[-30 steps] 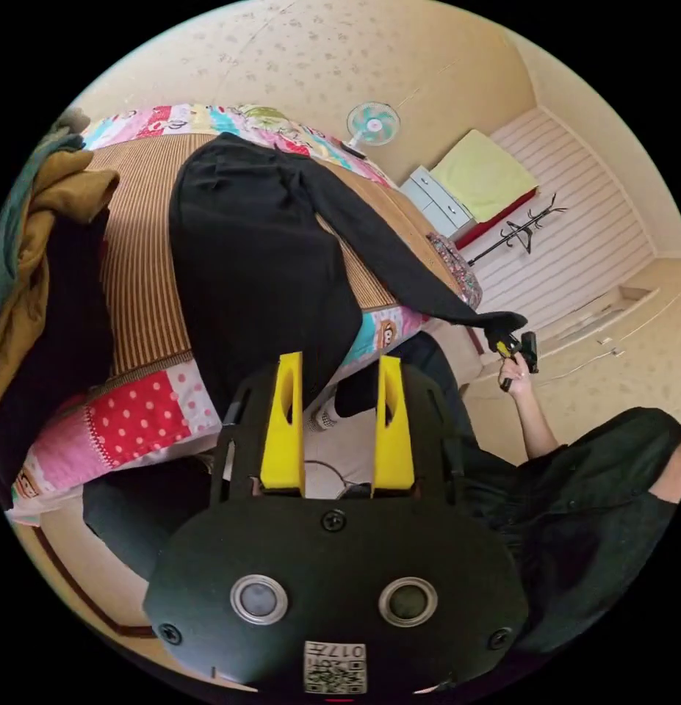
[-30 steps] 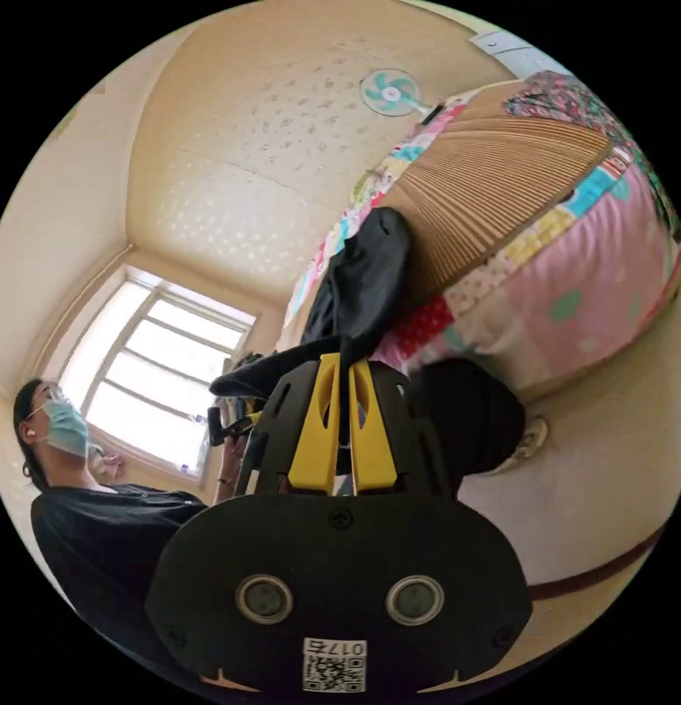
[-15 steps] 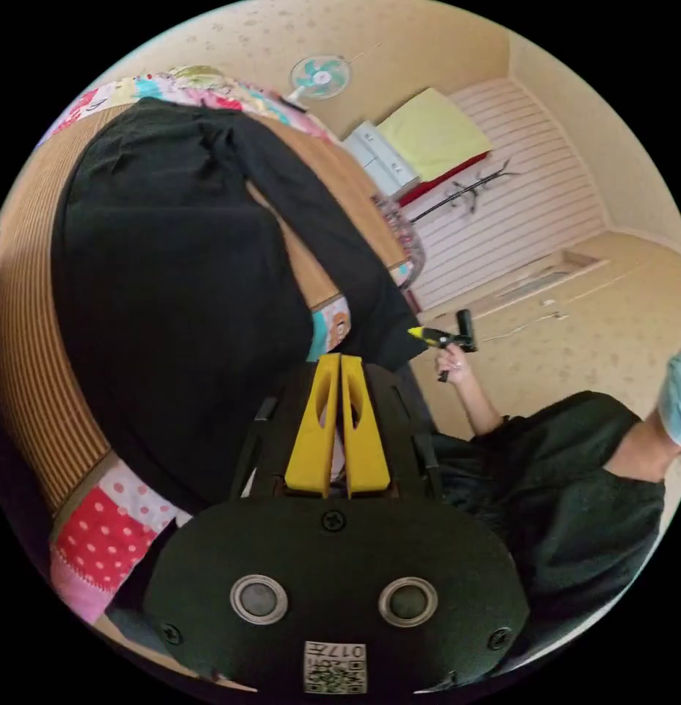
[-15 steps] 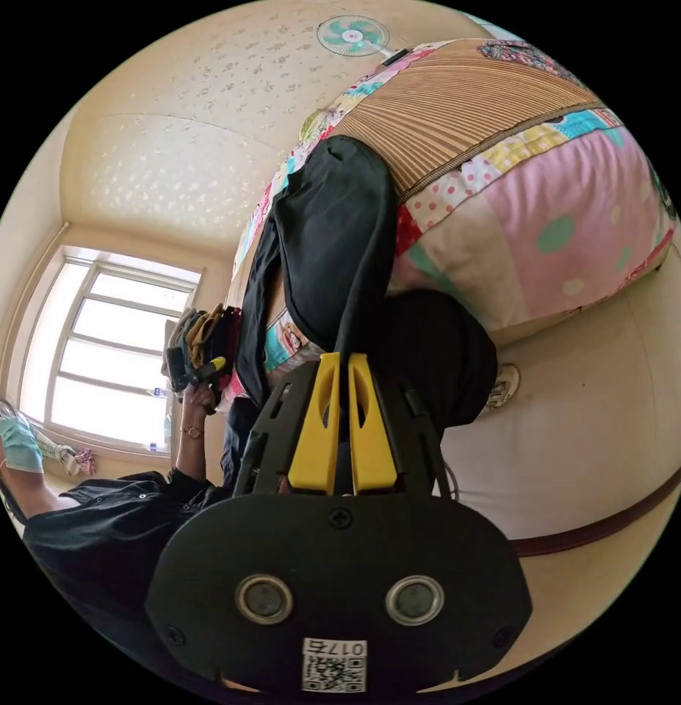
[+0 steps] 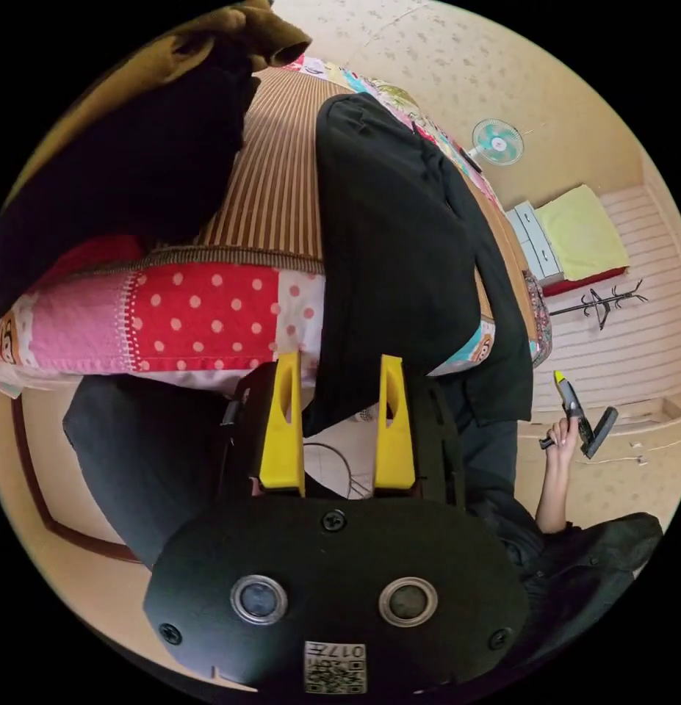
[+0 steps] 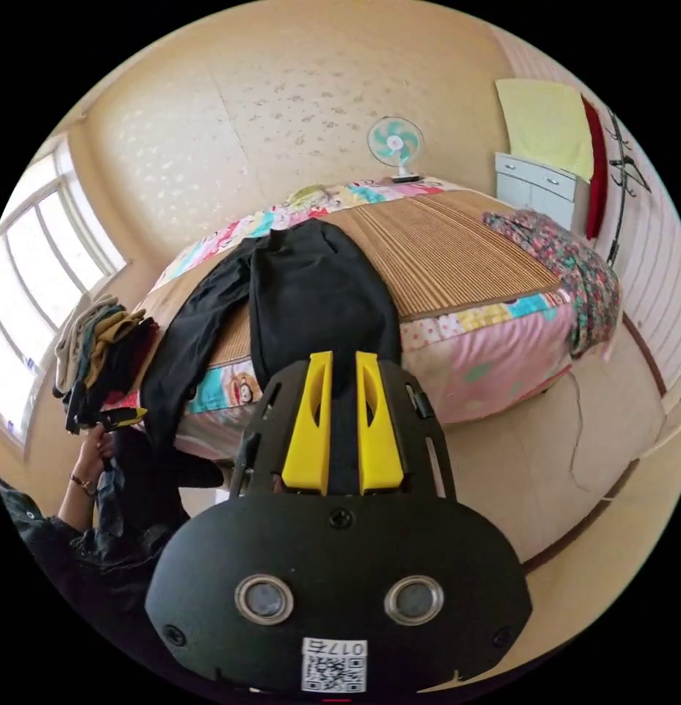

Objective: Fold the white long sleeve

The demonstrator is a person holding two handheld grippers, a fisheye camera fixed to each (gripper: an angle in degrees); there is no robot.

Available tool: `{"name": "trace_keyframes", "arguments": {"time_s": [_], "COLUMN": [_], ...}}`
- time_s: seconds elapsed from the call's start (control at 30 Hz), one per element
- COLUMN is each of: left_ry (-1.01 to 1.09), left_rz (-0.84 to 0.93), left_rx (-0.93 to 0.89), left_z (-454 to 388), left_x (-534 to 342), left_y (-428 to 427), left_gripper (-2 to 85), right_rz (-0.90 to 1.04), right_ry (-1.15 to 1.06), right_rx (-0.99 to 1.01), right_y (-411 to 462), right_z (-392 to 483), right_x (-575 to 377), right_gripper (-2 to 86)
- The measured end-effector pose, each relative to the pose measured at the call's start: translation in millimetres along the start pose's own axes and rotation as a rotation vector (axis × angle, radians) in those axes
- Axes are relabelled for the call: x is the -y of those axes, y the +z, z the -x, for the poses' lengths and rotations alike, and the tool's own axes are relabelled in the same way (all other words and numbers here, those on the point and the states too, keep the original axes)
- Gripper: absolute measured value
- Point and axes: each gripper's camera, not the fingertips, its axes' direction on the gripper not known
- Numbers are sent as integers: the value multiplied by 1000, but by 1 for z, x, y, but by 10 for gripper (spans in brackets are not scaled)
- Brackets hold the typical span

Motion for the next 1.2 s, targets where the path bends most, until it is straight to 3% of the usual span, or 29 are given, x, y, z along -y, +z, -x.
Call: {"name": "trace_keyframes", "arguments": {"time_s": [0.07,0.17,0.3,0.33,0.53,0.57,0.63,0.67,0.73,0.77,0.8,0.9,1.0,1.2], "left_ry": [26,89,173,191,322,328,281,209,110,103,115,172,258,209], "left_rz": [53,157,209,195,-253,-313,-352,-322,-233,-193,-173,-59,31,-72], "left_rx": [84,48,96,29,-535,-654,-707,-605,-405,-325,-313,-288,-286,-402], "left_z": [-10,-31,-45,-45,-45,-37,-22,-15,-9,-9,-10,-14,-13,7], "left_x": [9,23,34,35,2,2,6,12,17,14,10,-12,-30,-3], "left_y": [2,10,1,-10,-162,-179,-187,-181,-161,-149,-144,-114,-87,-81], "left_gripper": [73,11,-2,-4,-5,-4,-2,1,7,13,16,33,19,111], "right_rz": [101,293,363,350,123,73,-3,-28,-24,79,175,179,174,88], "right_ry": [-123,-263,-280,-250,-21,92,293,362,256,218,184,98,196,405], "right_rx": [192,377,355,348,942,1059,1171,1175,1059,881,703,432,257,213], "right_y": [40,122,190,190,120,111,108,108,105,106,107,92,76,38], "right_z": [35,92,142,142,104,87,60,48,46,48,50,39,-2,-73], "right_x": [20,39,44,44,80,93,103,107,117,119,115,80,36,-16], "right_gripper": [82,96,76,71,26,24,21,18,18,21,27,37,34,42]}}
